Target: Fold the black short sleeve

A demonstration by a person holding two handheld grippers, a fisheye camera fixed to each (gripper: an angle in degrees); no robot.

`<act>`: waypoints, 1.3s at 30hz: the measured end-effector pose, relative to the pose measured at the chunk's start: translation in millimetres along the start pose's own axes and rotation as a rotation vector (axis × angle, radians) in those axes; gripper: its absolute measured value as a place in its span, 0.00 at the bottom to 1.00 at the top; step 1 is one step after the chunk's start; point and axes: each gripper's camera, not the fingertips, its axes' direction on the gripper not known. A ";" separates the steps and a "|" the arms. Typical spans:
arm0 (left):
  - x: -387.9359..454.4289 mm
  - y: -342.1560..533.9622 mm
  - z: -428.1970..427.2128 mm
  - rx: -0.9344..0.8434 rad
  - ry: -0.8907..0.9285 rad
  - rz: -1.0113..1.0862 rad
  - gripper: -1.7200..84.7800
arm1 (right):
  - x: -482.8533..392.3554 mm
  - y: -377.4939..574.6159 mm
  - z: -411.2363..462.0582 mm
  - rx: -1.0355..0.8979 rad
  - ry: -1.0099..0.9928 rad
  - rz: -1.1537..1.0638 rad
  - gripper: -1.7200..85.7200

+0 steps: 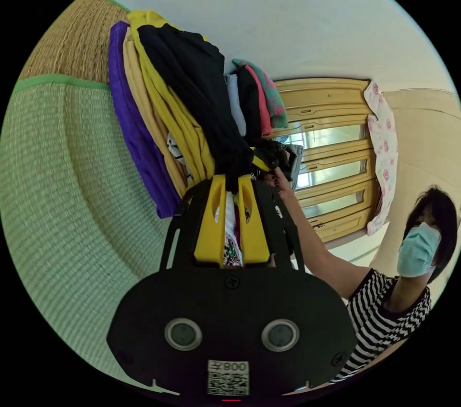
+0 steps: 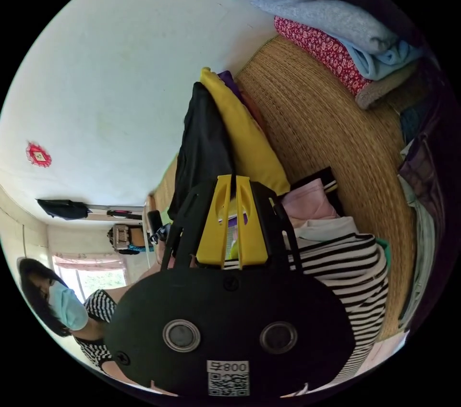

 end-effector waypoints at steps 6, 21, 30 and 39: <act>59.3 -25.0 -0.2 0.005 -0.047 0.027 0.08 | -46.1 6.1 -26.4 0.117 0.155 -0.059 0.02; 185.3 -52.1 36.9 -0.017 -0.137 0.184 0.04 | -188.1 36.2 41.0 0.000 0.553 -0.313 0.02; 278.2 -17.5 87.7 -0.169 -0.297 0.511 0.03 | -250.6 239.4 -55.9 0.426 0.572 -0.450 0.06; 251.5 111.5 178.4 -0.606 -0.633 0.514 0.02 | -255.2 339.1 -20.2 0.261 0.619 -0.367 0.14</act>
